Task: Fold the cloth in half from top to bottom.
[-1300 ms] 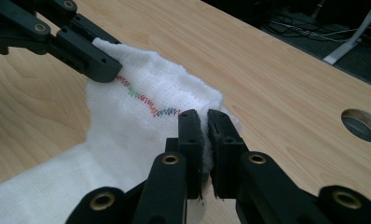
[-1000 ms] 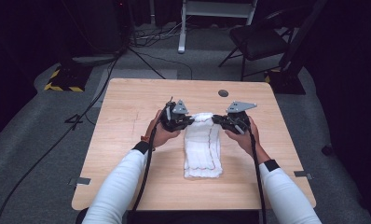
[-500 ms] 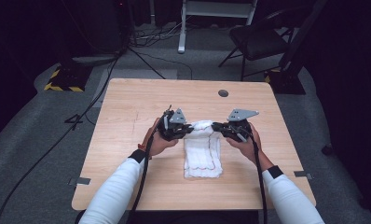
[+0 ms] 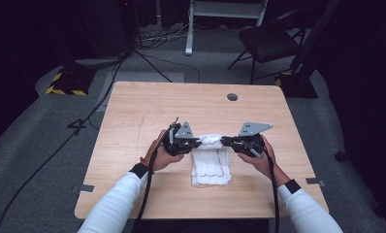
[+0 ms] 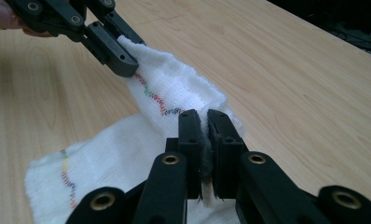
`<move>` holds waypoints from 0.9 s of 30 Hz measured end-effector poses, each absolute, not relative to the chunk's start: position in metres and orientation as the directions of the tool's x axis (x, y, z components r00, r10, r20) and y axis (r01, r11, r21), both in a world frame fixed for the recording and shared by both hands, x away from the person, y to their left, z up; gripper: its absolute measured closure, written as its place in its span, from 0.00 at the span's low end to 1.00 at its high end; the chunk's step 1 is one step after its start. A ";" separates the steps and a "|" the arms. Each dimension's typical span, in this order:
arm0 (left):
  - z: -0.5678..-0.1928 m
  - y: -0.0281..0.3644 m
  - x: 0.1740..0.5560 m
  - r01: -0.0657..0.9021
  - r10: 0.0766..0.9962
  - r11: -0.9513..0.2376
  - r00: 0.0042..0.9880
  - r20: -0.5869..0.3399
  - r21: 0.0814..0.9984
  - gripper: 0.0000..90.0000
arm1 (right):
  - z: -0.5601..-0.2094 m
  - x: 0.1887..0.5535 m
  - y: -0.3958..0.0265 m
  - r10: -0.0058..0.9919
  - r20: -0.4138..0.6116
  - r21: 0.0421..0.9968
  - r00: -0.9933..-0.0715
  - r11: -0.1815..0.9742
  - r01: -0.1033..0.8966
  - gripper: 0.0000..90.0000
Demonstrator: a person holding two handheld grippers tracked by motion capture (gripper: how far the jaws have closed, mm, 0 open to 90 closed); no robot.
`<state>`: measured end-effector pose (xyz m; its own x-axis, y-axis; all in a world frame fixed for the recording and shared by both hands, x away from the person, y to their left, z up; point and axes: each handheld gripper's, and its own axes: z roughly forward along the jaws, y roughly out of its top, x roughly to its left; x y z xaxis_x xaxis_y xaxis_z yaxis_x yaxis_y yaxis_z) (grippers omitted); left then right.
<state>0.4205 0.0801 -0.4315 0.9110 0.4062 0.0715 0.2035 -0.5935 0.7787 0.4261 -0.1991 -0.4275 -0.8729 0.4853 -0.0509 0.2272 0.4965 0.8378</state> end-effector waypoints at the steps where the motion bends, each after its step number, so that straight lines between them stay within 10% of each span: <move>1: -0.432 0.080 0.419 0.201 0.404 -0.594 0.912 0.073 0.779 0.91 | -0.428 0.424 -0.199 0.481 -0.052 0.836 -0.875 0.500 0.225 0.94; 27: -0.455 0.078 0.373 0.152 0.291 -0.701 0.953 0.085 0.697 0.90 | -0.452 0.377 -0.205 0.362 -0.052 0.774 -0.931 0.604 0.192 0.93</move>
<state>0.3726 0.0779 -0.4550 0.9529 0.2912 0.0845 0.1522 -0.7005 0.6972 0.3773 -0.2051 -0.4521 -0.9307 0.3622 -0.0518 0.1920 0.6040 0.7735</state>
